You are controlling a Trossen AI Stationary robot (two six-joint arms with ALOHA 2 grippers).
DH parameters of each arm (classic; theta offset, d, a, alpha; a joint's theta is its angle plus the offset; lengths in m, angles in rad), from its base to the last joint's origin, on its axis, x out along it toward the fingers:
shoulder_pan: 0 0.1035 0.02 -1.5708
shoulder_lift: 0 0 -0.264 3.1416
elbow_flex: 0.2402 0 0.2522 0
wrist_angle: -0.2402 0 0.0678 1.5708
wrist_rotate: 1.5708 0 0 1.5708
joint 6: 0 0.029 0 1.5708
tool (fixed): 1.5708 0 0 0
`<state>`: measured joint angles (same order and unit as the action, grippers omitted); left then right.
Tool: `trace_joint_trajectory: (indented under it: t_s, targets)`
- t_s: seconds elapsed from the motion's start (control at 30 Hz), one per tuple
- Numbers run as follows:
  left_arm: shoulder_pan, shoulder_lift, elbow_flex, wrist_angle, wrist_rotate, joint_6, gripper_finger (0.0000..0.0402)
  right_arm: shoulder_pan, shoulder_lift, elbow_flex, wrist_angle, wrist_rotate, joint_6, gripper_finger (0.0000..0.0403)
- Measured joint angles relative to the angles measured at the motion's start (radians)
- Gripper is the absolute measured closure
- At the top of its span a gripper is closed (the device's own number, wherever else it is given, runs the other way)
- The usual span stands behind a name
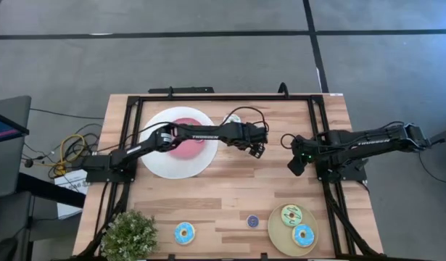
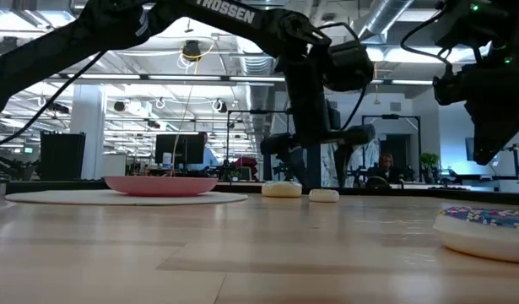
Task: Pick & Place donuts
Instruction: Put the small white donut on the pink plate
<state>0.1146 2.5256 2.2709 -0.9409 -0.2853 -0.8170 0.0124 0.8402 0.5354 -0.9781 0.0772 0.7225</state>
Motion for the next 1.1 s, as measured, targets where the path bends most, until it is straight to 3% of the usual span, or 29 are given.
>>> trace_joint_trajectory:
  t_s: [0.47, 0.63, 0.8, 1.1]
  targets:
    - [0.004, 0.016, -0.001, 0.038, -0.036, 0.059, 0.01, 0.0, 0.001, 0.0, -0.002, 0.0, -0.024, 0.0287]
    - [0.005, 0.042, -0.001, 0.04, 0.034, 0.041, 0.01, 0.0, 0.001, 0.0, -0.002, 0.0, -0.024, 0.0287]
    - [-0.009, 0.042, -0.01, 0.049, -0.026, 0.023, 0.01, 0.0, 0.001, 0.0, -0.002, 0.0, -0.018, 0.0287]
    - [-0.006, 0.043, -0.005, 0.047, 0.007, 0.045, 0.0108, 0.0, 0.001, 0.0, -0.002, 0.0, -0.017, 0.0287]
